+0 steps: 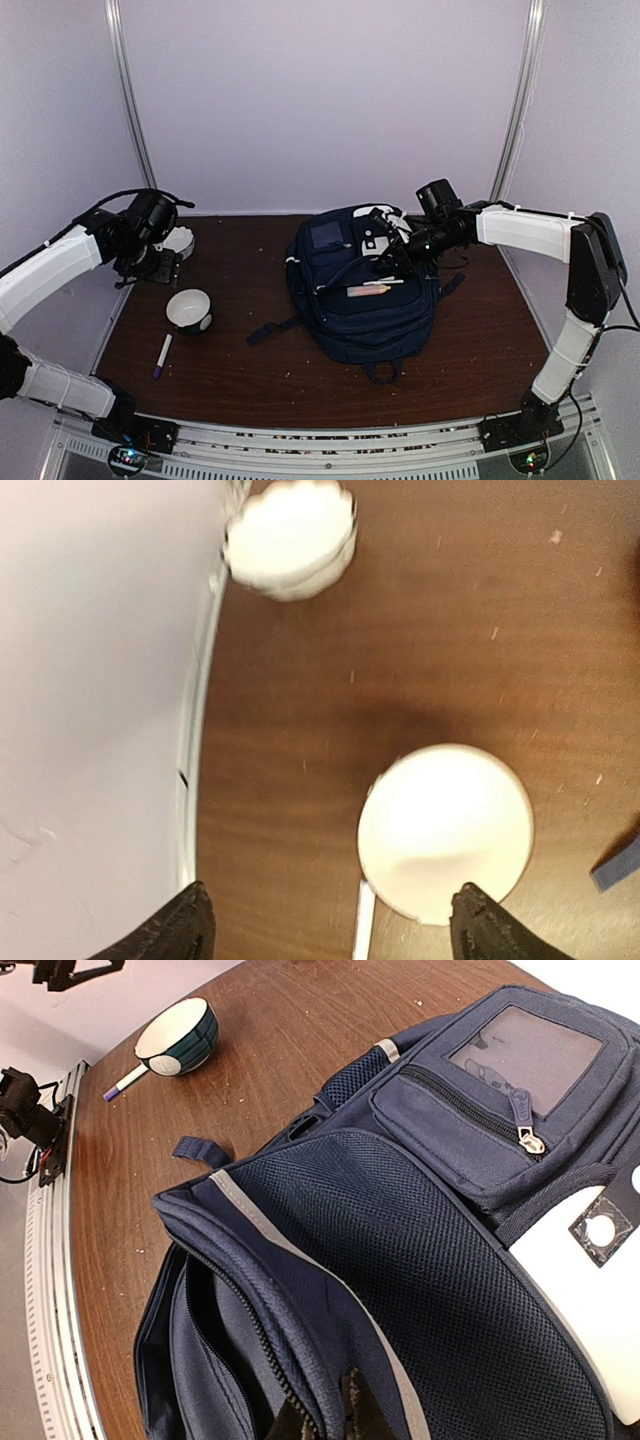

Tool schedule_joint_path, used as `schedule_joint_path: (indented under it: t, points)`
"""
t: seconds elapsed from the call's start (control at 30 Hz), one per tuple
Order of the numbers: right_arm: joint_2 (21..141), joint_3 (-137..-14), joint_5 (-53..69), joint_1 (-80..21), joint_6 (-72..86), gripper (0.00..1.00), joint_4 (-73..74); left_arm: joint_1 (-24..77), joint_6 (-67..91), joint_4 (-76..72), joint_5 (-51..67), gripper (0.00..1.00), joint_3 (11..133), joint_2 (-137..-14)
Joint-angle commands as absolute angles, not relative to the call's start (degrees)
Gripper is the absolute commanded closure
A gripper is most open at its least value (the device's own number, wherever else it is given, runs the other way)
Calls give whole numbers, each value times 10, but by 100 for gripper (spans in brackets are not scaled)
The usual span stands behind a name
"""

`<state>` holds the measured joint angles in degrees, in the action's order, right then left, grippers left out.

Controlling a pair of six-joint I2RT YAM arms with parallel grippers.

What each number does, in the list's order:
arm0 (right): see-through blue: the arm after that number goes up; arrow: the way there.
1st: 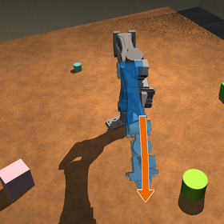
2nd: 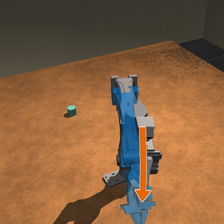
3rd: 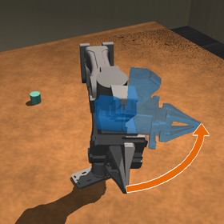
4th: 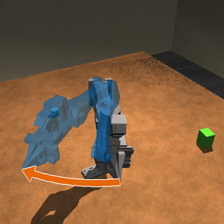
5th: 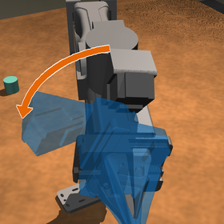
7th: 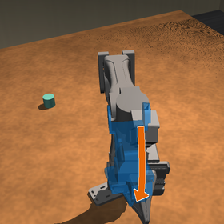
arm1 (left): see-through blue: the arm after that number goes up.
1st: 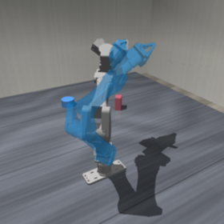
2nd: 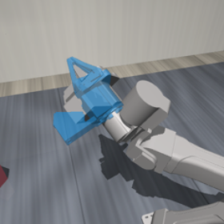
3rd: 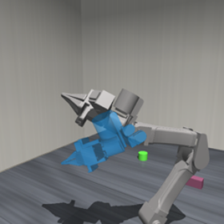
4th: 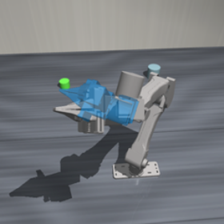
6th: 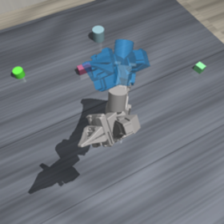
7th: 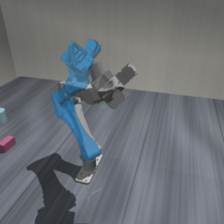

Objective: Pack the student bag
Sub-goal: Pick up the pen at the corner of the board.

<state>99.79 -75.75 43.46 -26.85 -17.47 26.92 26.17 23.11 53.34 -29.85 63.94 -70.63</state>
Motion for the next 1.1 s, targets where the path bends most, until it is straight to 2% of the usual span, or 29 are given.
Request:
schedule_joint_path:
  t: [0.0,0.1,0.2,0.23,0.4,0.6,1.07]
  points:
    - [1001,-773,445,-268,-161,93,264,179,274,587,-134,20,601,-688]
    - [1003,-773,444,-268,-163,93,264,149,282,608,-98,27,578,-671]
    - [1004,-773,445,-269,-161,93,264,138,285,616,-54,45,554,-656]
    - [1005,-774,445,-268,-159,93,264,138,289,624,-35,47,546,-655]
    - [1001,-774,448,-268,-156,93,263,138,305,645,24,46,494,-666]
    - [1000,-774,449,-268,-155,93,264,138,357,569,44,46,427,-639]
    - [995,-773,449,-267,-157,93,266,138,436,475,-63,36,352,-647]
